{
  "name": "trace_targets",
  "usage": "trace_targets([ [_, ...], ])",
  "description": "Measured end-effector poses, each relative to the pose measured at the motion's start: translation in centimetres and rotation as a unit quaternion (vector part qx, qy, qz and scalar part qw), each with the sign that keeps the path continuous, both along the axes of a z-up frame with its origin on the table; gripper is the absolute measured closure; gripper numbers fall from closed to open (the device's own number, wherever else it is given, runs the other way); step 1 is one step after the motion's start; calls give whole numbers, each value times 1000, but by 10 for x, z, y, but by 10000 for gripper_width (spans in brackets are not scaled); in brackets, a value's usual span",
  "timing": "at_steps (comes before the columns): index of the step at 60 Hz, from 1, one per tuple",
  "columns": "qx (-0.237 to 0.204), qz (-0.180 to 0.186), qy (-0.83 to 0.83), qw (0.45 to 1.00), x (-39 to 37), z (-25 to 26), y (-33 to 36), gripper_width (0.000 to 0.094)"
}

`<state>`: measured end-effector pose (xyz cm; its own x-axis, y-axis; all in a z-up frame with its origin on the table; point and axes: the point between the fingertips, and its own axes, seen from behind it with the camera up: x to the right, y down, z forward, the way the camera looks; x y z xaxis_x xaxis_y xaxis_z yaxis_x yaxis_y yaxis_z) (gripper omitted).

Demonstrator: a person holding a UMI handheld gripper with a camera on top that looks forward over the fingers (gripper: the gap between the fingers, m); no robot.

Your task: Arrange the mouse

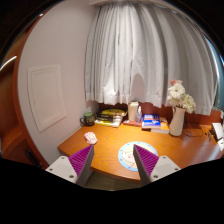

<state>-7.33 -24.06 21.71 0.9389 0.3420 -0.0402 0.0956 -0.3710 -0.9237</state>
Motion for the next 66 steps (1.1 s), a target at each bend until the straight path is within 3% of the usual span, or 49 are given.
trace_targets([
  [13,-70,7,-43,997,-84,-108,15,156],
  [31,-148,-4,-67,987,-197,-198,79,158],
  [66,-178,-102,-70,976,-220,-232,257,164],
])
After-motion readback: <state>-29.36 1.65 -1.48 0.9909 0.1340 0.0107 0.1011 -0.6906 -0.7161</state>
